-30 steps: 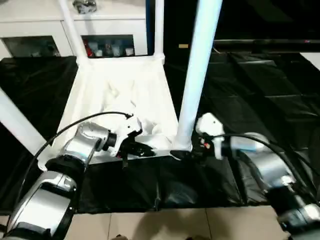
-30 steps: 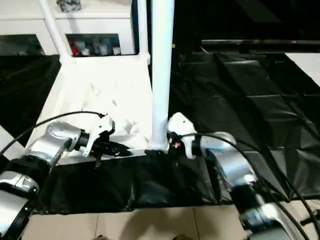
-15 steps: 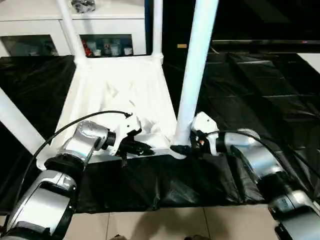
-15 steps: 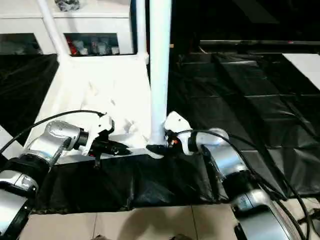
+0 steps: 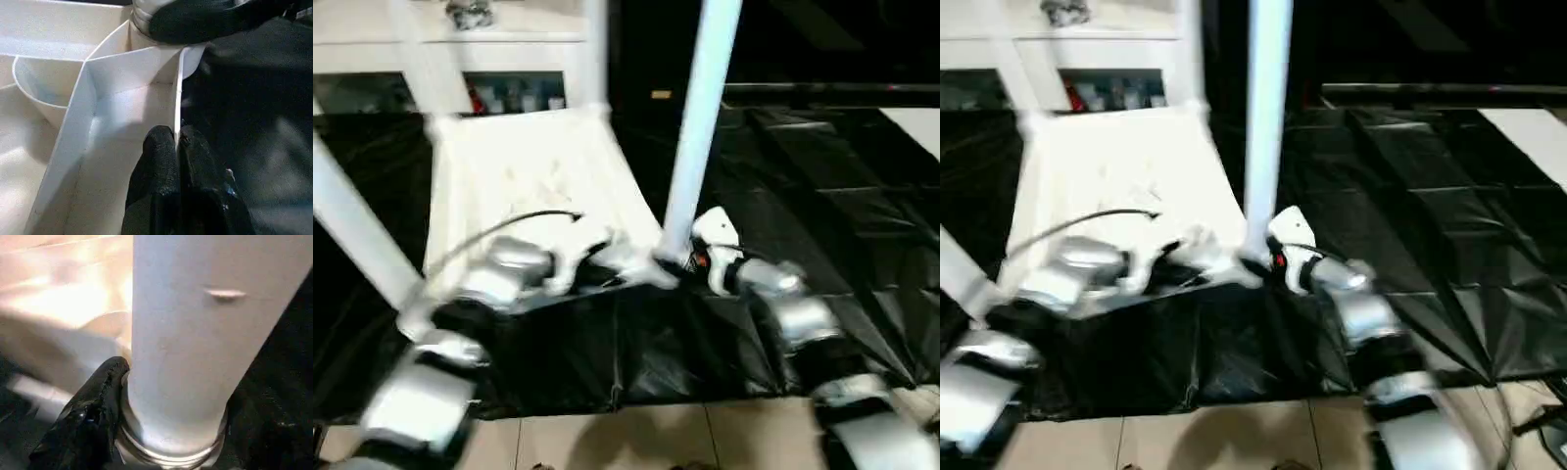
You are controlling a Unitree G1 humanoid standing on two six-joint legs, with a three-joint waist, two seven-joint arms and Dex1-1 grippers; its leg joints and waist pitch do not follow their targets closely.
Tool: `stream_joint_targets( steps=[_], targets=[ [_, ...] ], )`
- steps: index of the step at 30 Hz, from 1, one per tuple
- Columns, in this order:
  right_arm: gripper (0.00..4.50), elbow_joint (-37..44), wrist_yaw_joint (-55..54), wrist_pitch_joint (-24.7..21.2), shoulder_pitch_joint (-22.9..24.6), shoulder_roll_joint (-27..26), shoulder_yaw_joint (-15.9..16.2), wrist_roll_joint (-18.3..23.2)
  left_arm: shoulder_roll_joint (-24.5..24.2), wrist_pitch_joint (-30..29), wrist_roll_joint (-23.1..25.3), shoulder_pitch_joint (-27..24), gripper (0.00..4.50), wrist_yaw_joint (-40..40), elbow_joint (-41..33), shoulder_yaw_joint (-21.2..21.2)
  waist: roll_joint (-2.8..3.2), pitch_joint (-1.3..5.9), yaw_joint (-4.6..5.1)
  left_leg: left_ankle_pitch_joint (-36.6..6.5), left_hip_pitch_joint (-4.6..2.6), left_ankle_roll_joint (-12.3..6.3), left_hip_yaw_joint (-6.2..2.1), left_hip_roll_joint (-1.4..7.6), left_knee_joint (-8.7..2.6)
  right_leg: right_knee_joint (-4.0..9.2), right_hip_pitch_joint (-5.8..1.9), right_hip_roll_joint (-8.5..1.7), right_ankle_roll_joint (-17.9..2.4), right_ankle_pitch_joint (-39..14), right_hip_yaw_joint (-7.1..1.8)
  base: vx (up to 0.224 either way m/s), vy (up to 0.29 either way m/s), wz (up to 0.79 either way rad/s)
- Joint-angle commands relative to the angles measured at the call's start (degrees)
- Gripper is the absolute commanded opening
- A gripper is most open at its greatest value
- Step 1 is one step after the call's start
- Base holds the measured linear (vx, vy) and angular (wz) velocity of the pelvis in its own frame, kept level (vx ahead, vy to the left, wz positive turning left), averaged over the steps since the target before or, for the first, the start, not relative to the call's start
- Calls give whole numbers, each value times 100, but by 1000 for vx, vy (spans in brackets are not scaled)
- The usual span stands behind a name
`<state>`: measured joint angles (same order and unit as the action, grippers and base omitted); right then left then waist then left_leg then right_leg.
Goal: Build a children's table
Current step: Rotate leg to tighten
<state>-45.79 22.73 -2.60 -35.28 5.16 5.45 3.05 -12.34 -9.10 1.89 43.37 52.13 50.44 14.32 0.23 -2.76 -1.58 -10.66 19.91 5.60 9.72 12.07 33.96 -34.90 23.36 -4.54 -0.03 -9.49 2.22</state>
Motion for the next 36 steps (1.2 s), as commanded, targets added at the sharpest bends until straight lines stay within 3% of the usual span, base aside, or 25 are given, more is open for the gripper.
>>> stream_joint_targets(
  steps=[1, 5, 7, 10, 11, 13, 18, 20, 23, 25, 26, 27, 30, 34, 36],
  targets=[
    [268, -488, -131, 1, -85, -870, 372, 50, 623, 221, -117, 96, 0, -370, 0, 76, -9, 302, 2, -1902, -2, 0, 9, -29, -424, 597, -197, -242, -834, -2946, -117, 0, 0, 0],
    [268, -487, -68, 269, -158, -1036, 450, -51, 586, 304, -46, 106, 0, -401, 6, 85, -7, 302, 17, -2110, -3, -59, -13, -27, -441, 622, -178, -228, -730, -3079, -95, 0, 0, 0],
    [337, -362, 154, 431, -106, -966, 433, -54, 475, 367, -43, 77, 0, -289, -37, 60, -30, 304, 18, -2132, 2, -91, -16, -22, -451, 617, -175, -226, -725, -3034, -96, 0, 0, 0],
    [350, 33, 1023, 501, 55, -562, 401, 131, 184, 494, -155, -47, 0, 136, -183, -52, -46, 321, 17, -1999, 51, -195, -13, -16, -460, 590, -222, -228, -781, -2742, -116, 0, 0, 0],
    [350, 150, 1344, 513, 97, -358, 447, 141, 90, 547, -211, -102, 0, 333, -241, -94, -45, 330, 15, -1929, 56, -233, -7, -11, -459, 581, -233, -227, -824, -2595, -123, 0, 0, 0],
    [380, 311, 1871, 580, 156, 1, 553, 112, -63, 575, -325, -196, 0, 680, -331, -157, -49, 372, 0, -1535, 93, -336, 15, 14, -430, 481, -281, -231, -1107, -1772, -143, 0, 0, 0],
    [380, 728, 3264, 484, 269, 759, 730, 315, -478, 711, -513, -419, 0, 1718, -568, -84, -72, 385, -15, -1024, 105, -582, 57, 20, -382, 393, -304, -211, -1508, -844, -137, 0, 0, 0],
    [380, 916, 4019, 395, 290, 1103, 845, 402, -650, 737, -605, -509, 0, 2227, -663, -77, -61, 378, -63, -1008, 98, -627, 77, 50, -374, 373, -297, -216, -1549, -812, -139, 0, 0, 0],
    [380, 908, 4655, 345, 234, 1323, 983, 339, -794, 749, -661, -570, 0, 2662, -755, -28, -103, 359, -125, -1140, 68, -580, 88, 80, -386, 385, -273, -228, -1528, -1127, -134, 0, 0, 0],
    [380, 843, 4896, 372, 191, 1364, 1062, 281, -853, 767, -651, -591, 0, 2817, -793, 22, -95, 336, -176, -1288, 46, -471, 92, 87, -403, 413, -243, -242, -1452, -1458, -145, 0, 0, 0],
    [380, 744, 4982, 389, 138, 1344, 1097, 229, -910, 812, -589, -604, 0, 2899, -814, 87, -94, 336, -186, -1316, 36, -447, 96, 87, -402, 417, -233, -242, -1444, -1482, -150, 0, 0, 0],
    [380, 681, 5018, 391, 101, 1323, 1113, 203, -944, 833, -566, -612, 0, 2980, -829, 126, -131, 329, -195, -1353, 44, -402, 96, 88, -414, 417, -230, -242, -1424, -1550, -150, 0, 0, 0],
    [357, 546, 5176, 398, 13, 1278, 1202, 160, -998, 869, -529, -599, 0, 3099, -836, 170, -120, 316, -197, -1486, 45, -277, 74, 87, -441, 431, -231, -256, -1272, -1882, -147, 0, 0, 0],
    [338, 480, 5296, 335, -50, 1217, 1282, 168, -1045, 889, -477, -520, 0, 3225, -765, 147, -145, 329, -208, -1332, 48, -261, 73, 91, -439, 400, -237, -255, -1294, -1650, -153, 0, 0, 0],
    [315, 469, 5372, 301, -69, 1191, 1282, 206, -1072, 900, -444, -474, 0, 3280, -731, 130, -130, 331, -212, -1247, 57, -282, 77, 84, -434, 387, -248, -253, -1328, -1509, -150, 0, 0, 0]
  ],
)
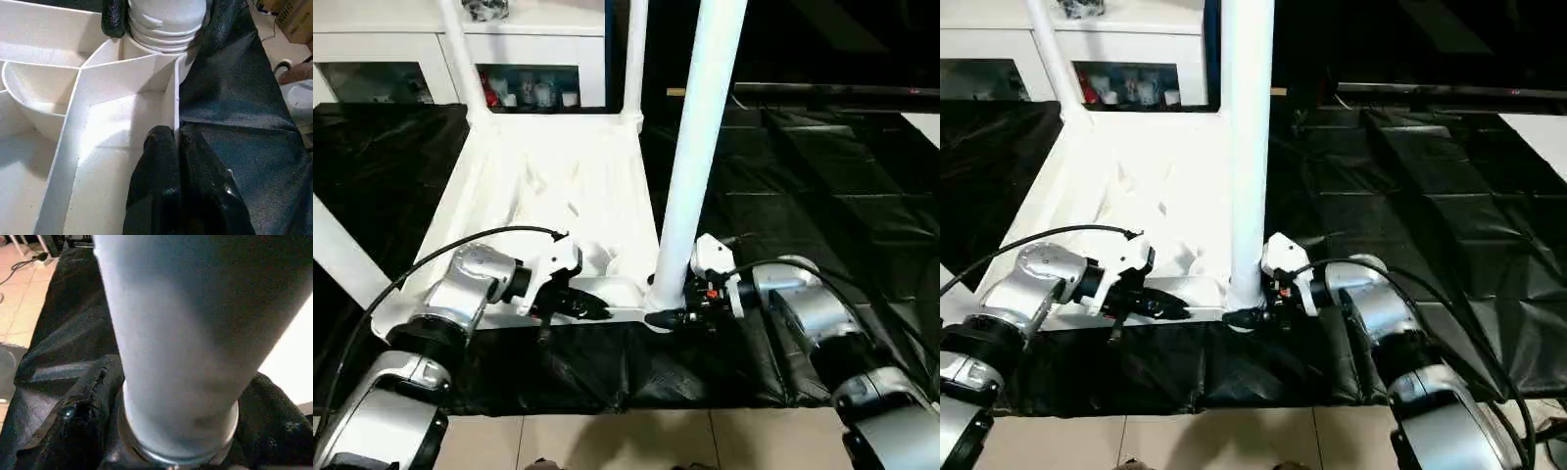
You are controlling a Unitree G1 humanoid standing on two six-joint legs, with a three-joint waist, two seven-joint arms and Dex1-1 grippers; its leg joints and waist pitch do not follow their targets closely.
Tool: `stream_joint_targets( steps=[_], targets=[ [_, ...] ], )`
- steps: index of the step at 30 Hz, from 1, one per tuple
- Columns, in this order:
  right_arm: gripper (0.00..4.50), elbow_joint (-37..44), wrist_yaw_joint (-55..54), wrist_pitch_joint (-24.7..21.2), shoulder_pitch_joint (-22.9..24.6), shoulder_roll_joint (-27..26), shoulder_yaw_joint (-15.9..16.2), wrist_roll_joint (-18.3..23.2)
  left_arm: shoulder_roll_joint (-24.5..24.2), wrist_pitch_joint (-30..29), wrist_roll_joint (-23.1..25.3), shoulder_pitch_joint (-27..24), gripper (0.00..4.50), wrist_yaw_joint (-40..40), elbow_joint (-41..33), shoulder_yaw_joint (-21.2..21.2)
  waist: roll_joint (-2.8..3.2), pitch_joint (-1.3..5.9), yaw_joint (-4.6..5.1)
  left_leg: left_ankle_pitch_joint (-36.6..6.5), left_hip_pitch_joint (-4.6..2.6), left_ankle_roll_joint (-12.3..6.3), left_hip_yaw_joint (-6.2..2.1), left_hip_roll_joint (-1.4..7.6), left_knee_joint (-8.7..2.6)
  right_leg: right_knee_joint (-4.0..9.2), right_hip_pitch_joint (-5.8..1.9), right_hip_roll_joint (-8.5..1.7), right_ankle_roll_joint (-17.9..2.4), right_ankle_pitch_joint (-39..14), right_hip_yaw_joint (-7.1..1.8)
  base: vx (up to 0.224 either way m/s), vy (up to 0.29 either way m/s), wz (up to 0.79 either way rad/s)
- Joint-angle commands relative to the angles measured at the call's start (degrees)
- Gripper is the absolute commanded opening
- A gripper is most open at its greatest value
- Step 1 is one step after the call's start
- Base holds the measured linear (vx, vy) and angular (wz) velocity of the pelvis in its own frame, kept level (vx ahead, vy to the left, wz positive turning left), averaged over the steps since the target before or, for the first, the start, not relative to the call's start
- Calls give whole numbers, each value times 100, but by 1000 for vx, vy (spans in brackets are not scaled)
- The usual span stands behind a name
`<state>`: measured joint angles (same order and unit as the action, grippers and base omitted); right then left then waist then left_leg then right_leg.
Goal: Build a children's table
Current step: Rotate leg to tighten
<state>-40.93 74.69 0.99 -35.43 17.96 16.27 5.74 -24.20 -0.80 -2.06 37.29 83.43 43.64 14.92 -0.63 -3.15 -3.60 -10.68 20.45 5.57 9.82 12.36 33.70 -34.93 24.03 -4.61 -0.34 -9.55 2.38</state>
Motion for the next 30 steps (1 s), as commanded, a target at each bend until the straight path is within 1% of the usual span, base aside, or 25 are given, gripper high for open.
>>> stream_joint_targets(
  steps=[1, 2, 3, 4, 5, 6, 9, 10, 11, 12, 13, 14, 15, 16, 18, 20, 21, 22, 24, 25, 26, 28, 29, 30],
  targets=[
    [308, -39, 198, -45, -63, -102, 189, -64, 105, 89, -38, 144, 0, 146, -43, 71, -48, 375, -12, -1190, -1, -287, 74, 58, -401, 382, -314, -243, -1335, -1382, -165, 0, 0, 0],
    [308, -53, 184, -54, -67, -128, 162, -51, 103, 91, -38, 152, 0, 145, -33, 69, -48, 376, -14, -1176, -4, -290, 75, 59, -399, 378, -313, -244, -1357, -1338, -164, 0, 0, 0],
    [296, -50, 183, -75, -60, -154, 130, -17, 107, 86, -43, 156, 0, 133, -26, 64, -26, 374, -14, -1190, -6, -285, 78, 58, -400, 379, -312, -239, -1389, -1287, -164, 0, 0, 0],
    [296, -22, 169, -110, -30, -178, 104, 18, 127, 84, -48, 160, 0, 71, -8, 42, -33, 369, -17, -1223, -4, -272, 77, 57, -404, 381, -318, -240, -1392, -1317, -159, 0, 0, 0],
    [284, 5, 134, -118, 13, -194, 91, 32, 149, 78, -54, 159, 0, 10, 8, 24, -26, 369, -17, -1242, -6, -266, 77, 55, -403, 382, -318, -240, -1386, -1343, -160, 0, 0, 0],
    [278, 26, 105, -119, 51, -206, 83, 39, 169, 75, -58, 157, 0, -45, 23, 8, -32, 367, -17, -1273, -8, -253, 75, 58, -405, 388, -318, -244, -1373, -1399, -161, 0, 0, 0],
    [275, 83, -169, -71, 168, -263, -5, 51, 239, 92, -3, 143, 0, -350, 74, -35, -33, 354, -22, -1349, -14, -222, 72, 59, -415, 411, -310, -249, -1324, -1552, -164, 0, 0, 0],
    [272, -6, -1025, 7, 237, -411, -239, -34, 375, -17, 123, 181, 0, -1023, 184, -131, 4, 330, -2, -1507, -26, -150, 67, 60, -434, 444, -285, -249, -1252, -1777, -171, 0, 0, 0],
    [271, -77, -1379, -24, 231, -470, -322, -85, 431, -60, 153, 198, 0, -1218, 205, -160, -2, 326, 5, -1588, -43, -103, 63, 52, -435, 460, -278, -254, -1218, -1915, -173, 0, 0, 0],
    [270, -182, -1864, -65, 221, -561, -420, -163, 540, -105, 193, 226, 0, -1527, 217, -202, -21, 313, 32, -1710, -46, -6, 41, 20, -446, 485, -284, -250, -1082, -2318, -160, 0, 0, 0],
    [270, -241, -2138, -77, 215, -618, -473, -207, 603, -151, 207, 239, 0, -1672, 213, -220, -22, 315, 44, -1758, -57, 34, 35, 19, -446, 504, -272, -254, -1015, -2495, -160, 0, 0, 0],
    [270, -341, -2587, -142, 200, -724, -570, -250, 713, -240, 228, 246, 0, -1854, 179, -223, -29, 308, 63, -1880, -70, 49, 22, 7, -446, 555, -253, -261, -874, -2872, -150, 0, 0, 0],
    [270, -414, -2898, -215, 188, -817, -652, -254, 806, -311, 247, 249, 0, -1993, 149, -219, -54, 307, 77, -1881, -58, 36, 9, 4, -446, 571, -251, -270, -771, -3046, -154, 0, 0, 0],
    [270, -503, -3299, -329, 178, -998, -794, -195, 990, -417, 264, 254, 0, -2234, 112, -216, -52, 301, 118, -1861, -33, 34, -5, 1, -461, 574, -250, -262, -716, -3085, -157, 0, 0, 0],
    [269, -602, -3752, -438, 154, -1253, -909, -136, 1242, -492, 293, 266, 0, -2530, 93, -199, -46, 307, 158, -1939, -42, -4, -17, -21, -446, 607, -231, -260, -622, -3290, -135, 0, 0, 0],
    [269, -755, -4441, -460, 86, -1567, -907, -264, 1530, -493, 340, 292, 0, -2843, 130, -161, -57, 310, 183, -1898, -39, -40, -12, -28, -440, 629, -213, -258, -590, -3324, -138, 0, 0, 0],
    [269, -806, -4661, -443, 56, -1696, -889, -319, 1627, -492, 354, 302, 0, -2930, 157, -144, -34, 319, 200, -1868, -19, -46, -15, -29, -447, 623, -220, -253, -590, -3257, -136, 0, 0, 0],
    [269, -830, -4729, -370, 32, -1823, -863, -333, 1700, -474, 378, 316, 0, -3002, 198, -123, -38, 322, 211, -1867, -5, -52, -18, -33, -452, 621, -223, -250, -578, -3208, -128, 0, 0, 0],
    [269, -814, -4829, -138, 9, -1997, -748, -479, 1787, -429, 446, 335, 0, -3080, 252, -73, -26, 328, 211, -1905, -15, -95, -11, -39, -446, 629, -211, -246, -572, -3173, -130, 0, 0, 0],
    [325, -809, -4841, -52, 0, -2016, -710, -531, 1793, -417, 457, 341, 0, -3083, 263, -68, -17, 336, 211, -1879, -5, -120, -7, -33, -452, 614, -216, -244, -612, -3023, -138, 0, 0, 0],
    [339, -821, -4860, 22, -20, -2041, -740, -534, 1793, -410, 465, 354, 0, -3112, 282, -72, -18, 338, 212, -1869, 3, -132, -6, -34, -456, 610, -227, -241, -633, -2953, -138, 0, 0, 0],
    [346, -810, -4694, 56, -49, -1987, -849, -419, 1718, -369, 450, 372, 0, -3049, 297, -85, -27, 339, 207, -1875, -1, -167, 10, -30, -452, 604, -220, -237, -708, -2808, -144, 0, 0, 0],
    [360, -784, -4597, 42, -55, -1939, -908, -370, 1672, -369, 466, 371, 0, -3038, 283, -112, -21, 340, 198, -1869, -5, -176, 8, -28, -455, 599, -225, -241, -720, -2791, -144, 0, 0, 0],
    [376, -725, -4399, 30, -42, -1849, -921, -334, 1602, -334, 476, 364, 0, -2969, 266, -127, -50, 337, 204, -1869, 6, -194, 12, -27, -458, 598, -232, -234, -728, -2767, -144, 0, 0, 0]
  ],
)
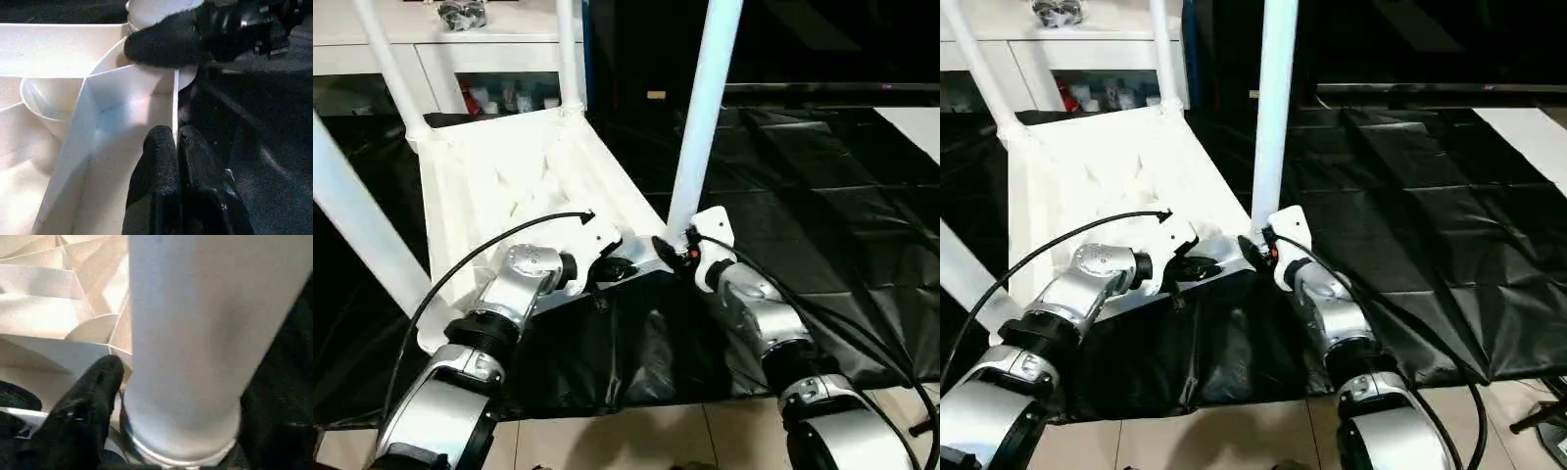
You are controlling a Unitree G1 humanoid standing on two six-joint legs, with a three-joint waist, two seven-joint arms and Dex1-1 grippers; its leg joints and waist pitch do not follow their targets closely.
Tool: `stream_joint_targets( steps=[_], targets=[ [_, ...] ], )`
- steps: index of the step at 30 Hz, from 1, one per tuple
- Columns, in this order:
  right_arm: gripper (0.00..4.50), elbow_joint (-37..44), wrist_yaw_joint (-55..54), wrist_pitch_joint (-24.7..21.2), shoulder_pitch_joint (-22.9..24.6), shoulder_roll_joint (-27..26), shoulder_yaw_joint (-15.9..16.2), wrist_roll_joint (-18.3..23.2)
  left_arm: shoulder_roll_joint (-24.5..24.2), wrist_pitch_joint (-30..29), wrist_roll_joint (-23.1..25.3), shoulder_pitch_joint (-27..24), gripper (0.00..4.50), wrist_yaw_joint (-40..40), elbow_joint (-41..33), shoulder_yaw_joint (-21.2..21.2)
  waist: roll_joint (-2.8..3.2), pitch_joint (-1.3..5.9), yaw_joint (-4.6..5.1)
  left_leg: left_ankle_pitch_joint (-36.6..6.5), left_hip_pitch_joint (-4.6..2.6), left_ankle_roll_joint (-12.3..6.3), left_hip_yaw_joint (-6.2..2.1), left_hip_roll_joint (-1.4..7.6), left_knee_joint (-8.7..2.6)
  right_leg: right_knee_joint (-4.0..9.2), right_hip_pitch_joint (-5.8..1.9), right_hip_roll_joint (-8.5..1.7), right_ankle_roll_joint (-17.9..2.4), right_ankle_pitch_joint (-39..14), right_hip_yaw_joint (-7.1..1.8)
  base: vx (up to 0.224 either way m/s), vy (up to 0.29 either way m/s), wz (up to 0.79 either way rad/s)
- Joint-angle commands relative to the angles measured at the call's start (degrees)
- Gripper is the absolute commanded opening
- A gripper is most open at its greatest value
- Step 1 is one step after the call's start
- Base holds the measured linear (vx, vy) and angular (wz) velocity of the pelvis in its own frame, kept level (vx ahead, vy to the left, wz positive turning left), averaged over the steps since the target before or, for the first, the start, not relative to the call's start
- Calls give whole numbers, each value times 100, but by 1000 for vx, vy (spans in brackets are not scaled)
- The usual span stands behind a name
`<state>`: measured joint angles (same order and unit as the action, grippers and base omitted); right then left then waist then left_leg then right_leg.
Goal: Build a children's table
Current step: Rotate leg to tighten
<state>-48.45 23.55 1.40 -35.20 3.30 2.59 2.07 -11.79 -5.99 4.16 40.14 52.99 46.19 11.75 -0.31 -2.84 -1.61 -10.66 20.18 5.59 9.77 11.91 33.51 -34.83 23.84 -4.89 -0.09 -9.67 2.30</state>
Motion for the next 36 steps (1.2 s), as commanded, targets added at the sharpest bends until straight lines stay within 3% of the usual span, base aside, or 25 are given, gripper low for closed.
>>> stream_joint_targets(
  steps=[1, 7, 13, 15, 18, 21, 25, 28, 30, 31, 36],
  targets=[
    [376, 89, 890, 16, -42, -278, 487, 22, 296, 214, -152, 64, 0, 155, -17, 174, -73, 307, -4, -1879, 32, -219, 14, 24, -440, 584, -220, -211, -764, -2745, -135, 0, 0, 0],
    [385, 304, 2103, 206, 46, 360, 702, 47, -87, 418, -321, 0, 0, 880, -102, 81, -63, 331, -16, -1589, 67, -325, 33, 35, -420, 521, -266, -220, -987, -2133, -147, 0, 0, 0],
    [385, 716, 4109, 74, 110, 1051, 994, 343, -563, 633, -488, 4, 0, 2038, -173, 134, -39, 397, -109, -827, 67, -662, 81, 80, -343, 330, -339, -194, -1616, -468, -123, 0, 0, 0],
    [385, 758, 4512, 35, 85, 1158, 1099, 333, -623, 610, -544, 30, 0, 2330, -191, 150, -39, 407, -146, -682, 65, -744, 98, 89, -320, 293, -334, -194, -1739, -180, -120, 0, 0, 0],
    [385, 726, 4949, 56, 30, 1222, 1254, 251, -677, 640, -535, 55, 0, 2634, -199, 221, -22, 395, -213, -822, 44, -744, 106, 105, -315, 284, -312, -205, -1822, -204, -119, 0, 0, 0],
    [371, 659, 5182, 44, -41, 1210, 1381, 188, -711, 699, -496, 78, 0, 2794, -141, 280, 0, 367, -235, -1153, 39, -552, 92, 108, -349, 336, -303, -224, -1691, -756, -112, 0, 0, 0],
    [349, 551, 5282, -5, -145, 1133, 1390, 197, -738, 775, -467, 104, 0, 2835, -42, 294, -22, 362, -232, -1313, 40, -366, 80, 104, -373, 364, -301, -234, -1523, -1151, -117, 0, 0, 0],
    [312, 492, 5336, 1, -193, 1084, 1384, 202, -759, 782, -446, 128, 0, 2854, -1, 276, -53, 372, -239, -1161, 57, -384, 81, 100, -365, 346, -313, -238, -1511, -1010, -120, 0, 0, 0],
    [312, 461, 5426, -26, -216, 1058, 1372, 217, -777, 784, -430, 127, 0, 2884, 11, 238, -46, 376, -246, -1065, 59, -415, 84, 98, -359, 334, -311, -238, -1538, -912, -116, 0, 0, 0],
    [284, 446, 5447, -23, -226, 1050, 1370, 217, -790, 784, -423, 125, 0, 2900, 15, 230, -47, 381, -247, -1019, 62, -438, 86, 97, -351, 325, -315, -236, -1557, -834, -115, 0, 0, 0],
    [271, 428, 5403, -99, -178, 976, 1246, 316, -856, 767, -379, 91, 0, 2785, 51, 222, -37, 375, -246, -1047, 60, -449, 88, 96, -352, 331, -313, -237, -1571, -866, -109, 0, 0, 0]
  ],
)
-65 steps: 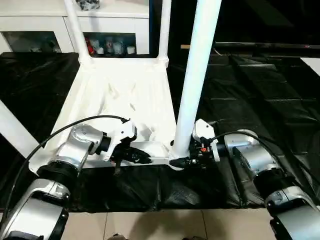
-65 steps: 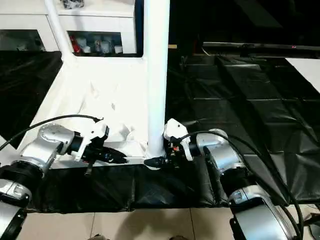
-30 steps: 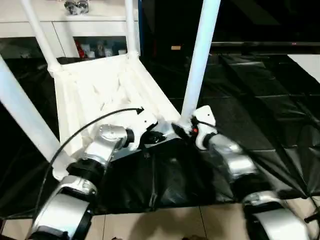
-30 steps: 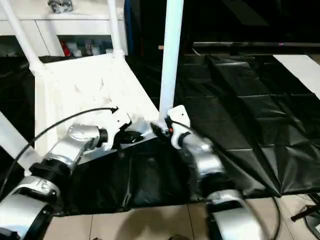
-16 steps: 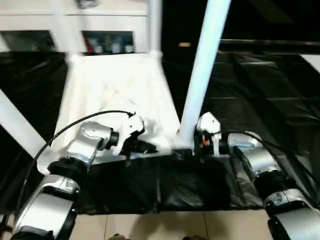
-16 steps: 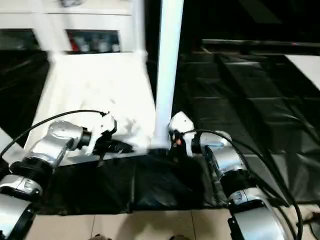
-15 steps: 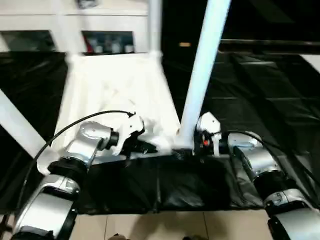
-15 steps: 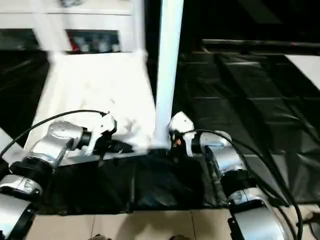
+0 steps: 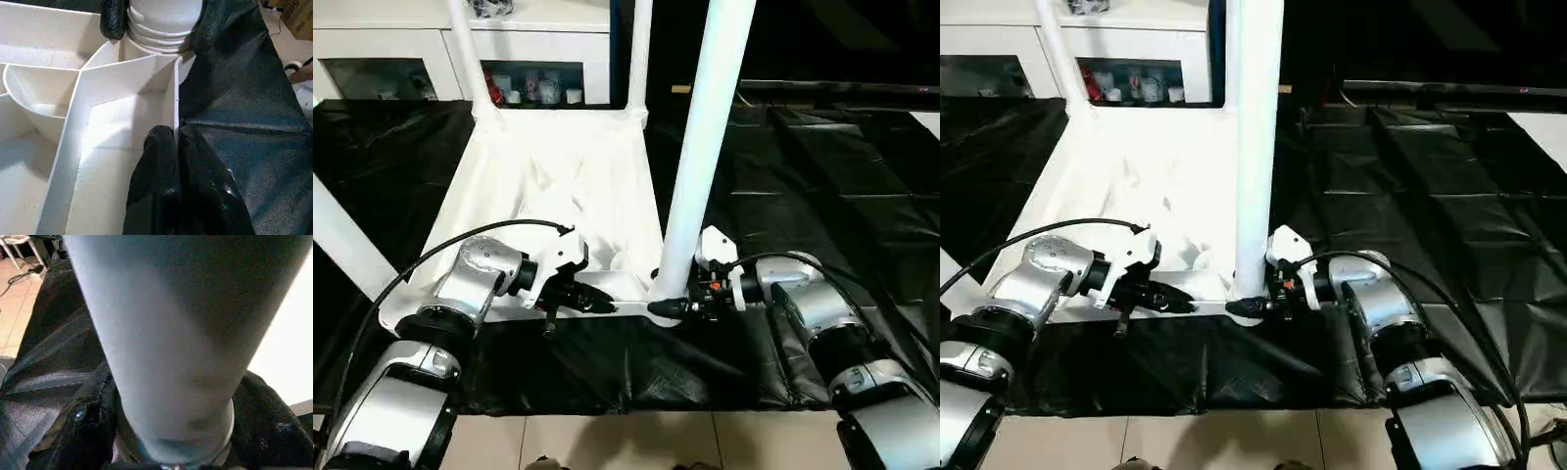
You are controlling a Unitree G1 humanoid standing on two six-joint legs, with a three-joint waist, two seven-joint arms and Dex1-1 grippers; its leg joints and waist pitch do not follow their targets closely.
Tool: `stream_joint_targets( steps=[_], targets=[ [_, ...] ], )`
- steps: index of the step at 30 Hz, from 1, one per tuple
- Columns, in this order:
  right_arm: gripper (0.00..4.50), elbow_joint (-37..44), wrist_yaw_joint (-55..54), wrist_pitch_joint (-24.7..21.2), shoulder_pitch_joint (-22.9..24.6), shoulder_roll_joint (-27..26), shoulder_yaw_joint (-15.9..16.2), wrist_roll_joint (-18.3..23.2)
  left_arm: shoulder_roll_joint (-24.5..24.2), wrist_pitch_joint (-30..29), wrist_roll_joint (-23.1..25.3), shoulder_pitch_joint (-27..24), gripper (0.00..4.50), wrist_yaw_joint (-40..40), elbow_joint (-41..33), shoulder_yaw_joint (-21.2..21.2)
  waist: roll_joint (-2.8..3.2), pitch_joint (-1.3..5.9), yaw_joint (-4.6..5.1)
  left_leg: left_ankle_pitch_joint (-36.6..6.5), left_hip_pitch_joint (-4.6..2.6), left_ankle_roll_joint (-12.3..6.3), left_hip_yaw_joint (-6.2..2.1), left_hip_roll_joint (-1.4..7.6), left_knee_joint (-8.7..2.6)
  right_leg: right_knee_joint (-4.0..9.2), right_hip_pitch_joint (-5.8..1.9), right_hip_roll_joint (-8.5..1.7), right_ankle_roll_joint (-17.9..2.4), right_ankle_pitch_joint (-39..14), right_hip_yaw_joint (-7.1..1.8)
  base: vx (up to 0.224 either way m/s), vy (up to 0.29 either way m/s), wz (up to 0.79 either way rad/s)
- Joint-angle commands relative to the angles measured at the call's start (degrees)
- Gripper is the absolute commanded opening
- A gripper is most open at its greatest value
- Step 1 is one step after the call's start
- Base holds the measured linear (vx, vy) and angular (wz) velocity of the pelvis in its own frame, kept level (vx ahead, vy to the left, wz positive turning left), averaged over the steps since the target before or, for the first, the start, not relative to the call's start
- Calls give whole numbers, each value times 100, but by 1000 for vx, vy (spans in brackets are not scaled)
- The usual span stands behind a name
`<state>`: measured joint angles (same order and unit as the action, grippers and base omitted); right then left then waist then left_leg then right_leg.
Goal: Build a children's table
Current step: Rotate leg to tighten
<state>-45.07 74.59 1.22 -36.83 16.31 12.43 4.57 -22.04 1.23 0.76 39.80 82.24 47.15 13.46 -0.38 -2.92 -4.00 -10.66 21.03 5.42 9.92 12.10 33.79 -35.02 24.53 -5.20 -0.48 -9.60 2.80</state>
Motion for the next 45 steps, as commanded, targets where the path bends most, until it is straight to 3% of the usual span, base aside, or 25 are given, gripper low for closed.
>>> stream_joint_targets(
  steps=[1, 3, 5, 6, 7, 9, 10, 12, 13, 16, 18, 20, 22, 27, 29, 31, 33, 34, 36, 40, 45],
  targets=[
    [271, 104, 238, -105, 9, -346, 224, 97, 171, 23, -27, 126, 0, -204, -38, 39, -26, 380, -11, -1084, -29, -412, 70, 81, -386, 356, -380, -210, -1516, -952, -160, 0, 0, 0],
    [269, 52, -389, -128, 90, -467, 77, 48, 264, -129, 16, 150, 0, -625, 18, -43, -23, 365, -7, -1170, -31, -356, 70, 82, -398, 375, -368, -211, -1462, -1124, -164, 0, 0, 0],
    [269, -260, -1804, -21, 121, -712, -165, -181, 504, -291, 99, 181, 0, -1373, 73, -157, -27, 317, 35, -1478, -50, -197, 54, 73, -440, 438, -333, -221, -1304, -1734, -161, 0, 0, 0],
    [269, -274, -1863, -22, 120, -723, -176, -187, 516, -297, 103, 181, 0, -1404, 73, -159, -28, 286, 72, -1774, -95, -54, 28, 56, -456, 515, -306, -245, -1106, -2446, -155, 0, 0, 0],
    [268, -397, -2389, -34, 111, -821, -271, -247, 619, -356, 139, 180, 0, -1676, 69, -185, -38, 296, 105, -1850, -92, 23, 0, 51, -469, 529, -328, -258, -965, -2717, -164, 0, 0, 0],
    [268, -577, -3165, -112, 104, -1011, -438, -279, 849, -486, 169, 143, 0, -2077, 3, -210, -70, 297, 155, -1892, -78, 20, -18, 29, -483, 562, -324, -234, -795, -2901, -157, 0, 0, 0],
    [267, -753, -3950, -193, 83, -1288, -606, -261, 1179, -673, 177, 80, 0, -2493, -85, -219, -45, 295, 191, -1878, -84, 40, -13, 34, -482, 562, -298, -233, -800, -2855, -174, 0, 0, 0],
    [267, -867, -4384, -293, 42, -1491, -696, -240, 1367, -749, 193, 44, 0, -2692, -124, -197, -65, 297, 235, -1994, -91, 14, -18, 11, -470, 596, -292, -219, -745, -3031, -157, 0, 0, 0],
    [267, -929, -4629, -282, 0, -1702, -683, -269, 1519, -752, 222, 27, 0, -2875, -125, -174, -38, 303, 253, -1971, -86, -10, -19, 8, -473, 605, -278, -216, -736, -2992, -162, 0, 0, 0],
    [267, -918, -4749, -174, -18, -1956, -586, -356, 1678, -734, 236, -4, 0, -3000, -139, -137, -53, 301, 256, -2087, -90, -120, -13, -9, -464, 646, -257, -209, -621, -3199, -154, 0, 0, 0],
    [323, -864, -4850, 15, -19, -2065, -528, -475, 1702, -647, 290, -10, 0, -3053, -130, -92, -87, 303, 252, -2047, -73, -152, -10, -8, -472, 659, -257, -207, -558, -3237, -150, 0, 0, 0],
    [340, -838, -4869, 136, -14, -2104, -527, -503, 1695, -598, 326, -11, 0, -3064, -126, -70, -72, 305, 250, -2009, -71, -159, -13, -4, -477, 653, -250, -209, -547, -3223, -158, 0, 0, 0],
    [360, -797, -4606, 177, -48, -1863, -677, -336, 1505, -403, 353, -27, 0, -2902, -158, -61, -75, 306, 249, -2000, -64, -190, -15, 7, -489, 636, -254, -202, -583, -3085, -160, 0, 0, 0],
    [388, -697, -3910, 296, -21, -1461, -534, -378, 1263, -282, 336, -80, 0, -2535, -256, -62, -90, 321, 250, -1882, -30, -252, 2, 25, -487, 591, -281, -203, -758, -2621, -174, 0, 0, 0],
    [388, -417, -2670, 347, 104, -1004, -317, -284, 951, -143, 253, -102, 0, -1969, -308, -53, -95, 335, 227, -1740, -17, -358, 17, 29, -469, 567, -309, -208, -871, -2326, -180, 0, 0, 0],
    [388, -220, -1989, 291, 176, -798, -246, -167, 804, -143, 206, -88, 0, -1696, -314, -62, -122, 367, 206, -1421, 0, -496, 36, 46, -439, 482, -355, -206, -1082, -1631, -186, 0, 0, 0],
    [388, -80, -1341, 254, 213, -584, -146, -69, 645, 19, 209, -55, 0, -1381, -270, -28, -98, 387, 166, -1103, -15, -607, 59, 57, -410, 426, -380, -197, -1308, -1084, -177, 0, 0, 0],
    [388, -25, -973, 205, 212, -464, -90, -10, 563, 96, 186, -38, 0, -1164, -250, -18, -127, 401, 150, -840, 0, -690, 76, 66, -388, 365, -397, -184, -1445, -637, -166, 0, 0, 0],
    [388, -1, -629, 177, 196, -361, -47, 23, 493, 156, 145, -24, 0, -920, -238, -22, -107, 402, 99, -731, -30, -801, 98, 83, -367, 332, -383, -192, -1616, -346, -155, 0, 0, 0],
    [373, -158, -126, 217, 38, -249, 67, -77, 354, 184, 104, 5, 0, -466, -259, 31, -87, 394, 1, -790, -57, -746, 103, 116, -369, 309, -371, -220, -1732, -396, -138, 0, 0, 0],
    [330, -212, 313, 169, -72, -192, 215, -144, 237, 264, 77, 21, 0, -172, -232, 131, -84, 351, -1, -1202, -63, -445, 91, 131, -414, 367, -363, -234, -1558, -1051, -132, 0, 0, 0]
  ],
)
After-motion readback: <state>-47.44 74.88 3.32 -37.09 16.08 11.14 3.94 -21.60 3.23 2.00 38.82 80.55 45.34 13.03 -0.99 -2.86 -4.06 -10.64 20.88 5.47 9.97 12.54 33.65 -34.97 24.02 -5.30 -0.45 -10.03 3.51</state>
